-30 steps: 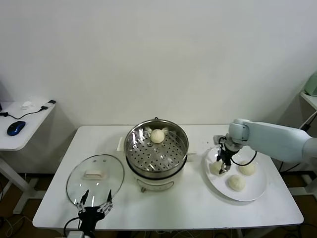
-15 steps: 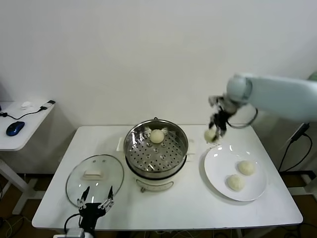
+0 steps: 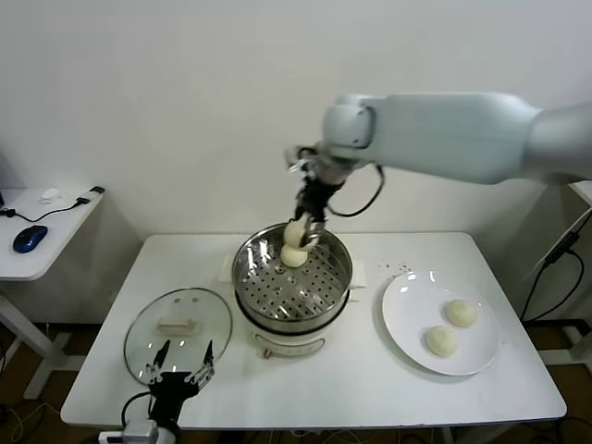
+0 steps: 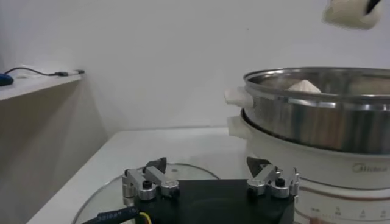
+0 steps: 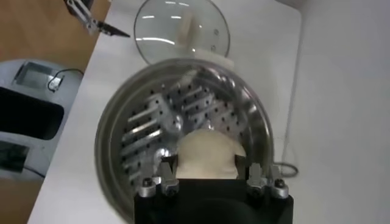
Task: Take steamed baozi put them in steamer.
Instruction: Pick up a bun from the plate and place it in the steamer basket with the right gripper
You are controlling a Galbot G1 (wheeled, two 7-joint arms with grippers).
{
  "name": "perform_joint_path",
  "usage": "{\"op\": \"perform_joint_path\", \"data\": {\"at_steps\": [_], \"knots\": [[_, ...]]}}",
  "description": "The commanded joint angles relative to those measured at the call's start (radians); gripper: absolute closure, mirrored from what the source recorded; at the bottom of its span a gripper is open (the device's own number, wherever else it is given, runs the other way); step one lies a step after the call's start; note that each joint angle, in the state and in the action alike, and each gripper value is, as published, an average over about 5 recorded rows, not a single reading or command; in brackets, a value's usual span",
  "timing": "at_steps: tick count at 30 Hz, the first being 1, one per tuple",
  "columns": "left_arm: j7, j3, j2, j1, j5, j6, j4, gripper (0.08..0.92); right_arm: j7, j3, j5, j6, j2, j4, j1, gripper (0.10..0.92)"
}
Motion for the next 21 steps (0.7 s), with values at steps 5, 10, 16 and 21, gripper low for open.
{"op": "perform_joint_path", "data": {"at_steps": [5, 10, 16, 21], "knots": [[0.006, -0.003, 0.005, -0.006, -0.011, 0.005, 0.002, 0.177, 0.068, 0.029, -0.059, -0.05, 0.179, -0.185, -0.236, 0.387], [0.006, -0.005, 0.01, -0.011, -0.023, 0.006, 0.005, 0.177, 0.084, 0.025, -0.077, -0.058, 0.185, -0.211, -0.278, 0.388], [0.005, -0.003, 0.012, -0.017, -0.027, 0.007, 0.006, 0.177, 0.12, 0.056, -0.081, -0.071, 0.186, -0.225, -0.313, 0.389], [0.003, -0.001, 0.013, -0.013, -0.028, 0.006, 0.003, 0.177, 0.117, 0.071, -0.078, -0.061, 0.176, -0.213, -0.299, 0.377]]}}
